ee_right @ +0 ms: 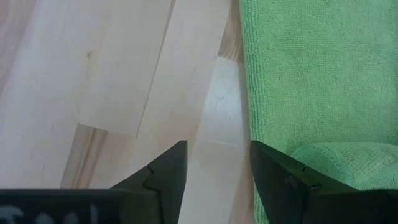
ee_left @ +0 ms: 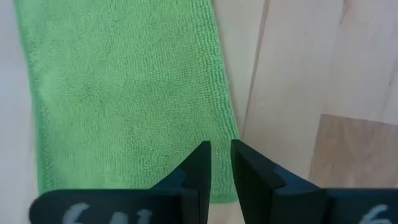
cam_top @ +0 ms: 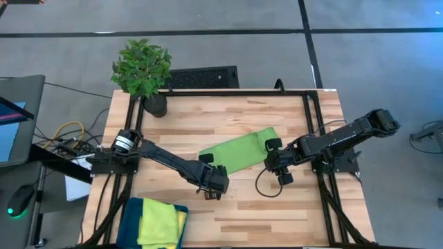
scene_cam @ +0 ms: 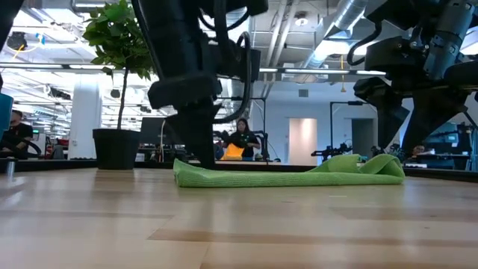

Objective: Fold microfiber towels
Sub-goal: Fold the green microfiber towel

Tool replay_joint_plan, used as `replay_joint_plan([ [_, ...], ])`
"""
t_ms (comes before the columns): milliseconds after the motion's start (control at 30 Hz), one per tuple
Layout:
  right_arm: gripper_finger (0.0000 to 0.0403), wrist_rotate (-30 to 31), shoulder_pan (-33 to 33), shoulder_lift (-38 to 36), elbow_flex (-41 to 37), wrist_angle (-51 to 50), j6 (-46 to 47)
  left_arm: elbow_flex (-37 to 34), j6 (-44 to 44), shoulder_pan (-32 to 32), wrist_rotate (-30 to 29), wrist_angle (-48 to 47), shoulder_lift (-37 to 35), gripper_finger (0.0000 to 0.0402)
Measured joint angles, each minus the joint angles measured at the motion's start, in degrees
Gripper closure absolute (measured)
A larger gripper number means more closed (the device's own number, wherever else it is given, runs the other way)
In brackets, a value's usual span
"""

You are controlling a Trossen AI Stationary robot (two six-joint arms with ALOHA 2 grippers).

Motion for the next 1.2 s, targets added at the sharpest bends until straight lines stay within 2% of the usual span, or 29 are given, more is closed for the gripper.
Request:
replay_joint_plan([
  [467,0.0209,0.00,0.00,0.00,0.00,0.00,-0.33,-0.66,-4.69,-0.45,-0.46,2.25,-0.04,0.0347],
  [767,0.0209,0.00,0.00,0.00,-0.01,0.00,-1.64,-0.51,-7.04,0.31,2.15,2.41,-0.04,0.0345],
  [1000,0.0209,0.00,0.00,0.00,0.01,0.02,-2.12,-0.47,-2.16,0.11,3.08,2.79,0.73,0.0344],
  [1200,0.0209,0.00,0.00,0.00,-0.01,0.35,-2.12,-0.58,-2.03,0.01,2.84,1.18,2.12,0.0309],
])
